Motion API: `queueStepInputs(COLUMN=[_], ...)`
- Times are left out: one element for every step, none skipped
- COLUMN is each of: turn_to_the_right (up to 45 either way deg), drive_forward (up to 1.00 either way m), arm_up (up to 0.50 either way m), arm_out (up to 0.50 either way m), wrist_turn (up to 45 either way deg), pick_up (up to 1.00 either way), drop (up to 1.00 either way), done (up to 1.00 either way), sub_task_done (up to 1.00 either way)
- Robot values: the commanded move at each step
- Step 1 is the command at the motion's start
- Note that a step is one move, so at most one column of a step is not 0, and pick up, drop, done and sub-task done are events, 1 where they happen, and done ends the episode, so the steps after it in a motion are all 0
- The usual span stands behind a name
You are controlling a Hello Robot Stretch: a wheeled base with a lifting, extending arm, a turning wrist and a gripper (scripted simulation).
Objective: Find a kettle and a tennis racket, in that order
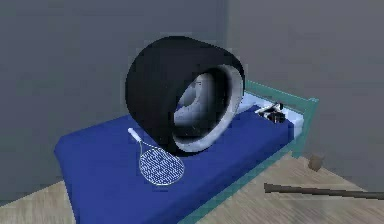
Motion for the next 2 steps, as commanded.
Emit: queueStepInputs(turn_to_the_right=[-12.0, 0.0], drive_forward=[0.0, 0.0], arm_up=[0.0, 0.0], arm_out=[0.0, 0.0], wrist_turn=[0.0, 0.0], pick_up=[0.0, 0.0], drop=[0.0, 0.0], done=[0.0, 1.0], sub_task_done=[0.0, 0.0])
